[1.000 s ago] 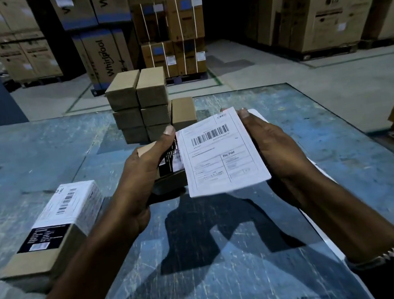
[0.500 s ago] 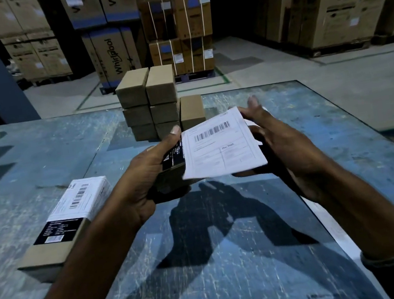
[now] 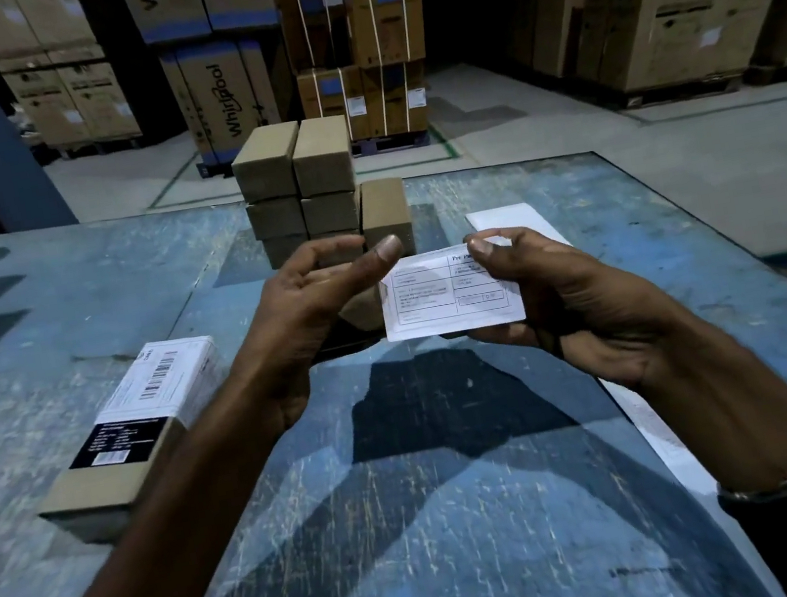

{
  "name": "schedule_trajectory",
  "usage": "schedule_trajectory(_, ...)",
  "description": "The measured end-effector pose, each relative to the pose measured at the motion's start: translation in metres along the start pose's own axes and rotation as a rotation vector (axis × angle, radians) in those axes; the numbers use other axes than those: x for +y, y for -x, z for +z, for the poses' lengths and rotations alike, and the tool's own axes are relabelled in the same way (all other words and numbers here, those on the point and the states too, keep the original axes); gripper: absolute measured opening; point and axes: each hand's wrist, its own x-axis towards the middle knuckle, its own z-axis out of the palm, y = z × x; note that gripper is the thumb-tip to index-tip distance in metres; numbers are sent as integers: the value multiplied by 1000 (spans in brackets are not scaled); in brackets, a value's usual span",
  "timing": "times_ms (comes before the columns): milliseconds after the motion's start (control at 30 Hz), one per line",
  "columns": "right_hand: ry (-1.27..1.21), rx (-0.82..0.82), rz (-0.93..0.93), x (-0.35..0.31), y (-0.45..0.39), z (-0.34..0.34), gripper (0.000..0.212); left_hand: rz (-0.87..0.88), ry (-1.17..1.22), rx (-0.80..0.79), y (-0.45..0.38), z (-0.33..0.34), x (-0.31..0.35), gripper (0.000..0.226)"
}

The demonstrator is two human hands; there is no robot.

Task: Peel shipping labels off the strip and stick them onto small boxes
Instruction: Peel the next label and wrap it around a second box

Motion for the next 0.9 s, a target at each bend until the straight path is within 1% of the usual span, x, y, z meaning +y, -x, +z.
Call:
schedule_trajectory(67,-13,-10,13,2,-1,0,49,4,-36,2,1,0,1,66)
schedule_trajectory(167,-4,-30,21,3,-2,-2,66,3,-115,-7,-1,-2,0,63)
schedule_trajectory(233,-10,-48,39,1,-1,-4,71,-9,-139,-22,-1,-3,0,59)
schedule_trajectory(333,-71,-127,89,-3,3,-10,70,-14,-134,-25,-1,-5,2,52)
schedule_trajectory(400,-55,-152,90,-5,5,-10,63,-12,-123,-20,1,-4,2,52)
schedule_trajectory(467,35,-95,78,-4,5,-4,59,1,-129,-17,1,-3,1,54)
schedule_trajectory(567,183,47,65,6,-5,5,79,13,-144,-26,2,0,-2,52)
schedule_trajectory(633,213,110,31,13,-12,5,85,-2,-144,-30,2,1,-4,51)
schedule_trajectory(700,195,118,11,16,-13,3,80,-14,-135,-17,1,1,-5,54)
schedule_trajectory(767,180,75,0,16,-12,2,77,-21,-118,-9,2,1,-4,58)
schedule_trajectory(900,208,27,-22,14,-9,0,85,-46,-77,-19,4,0,0,57)
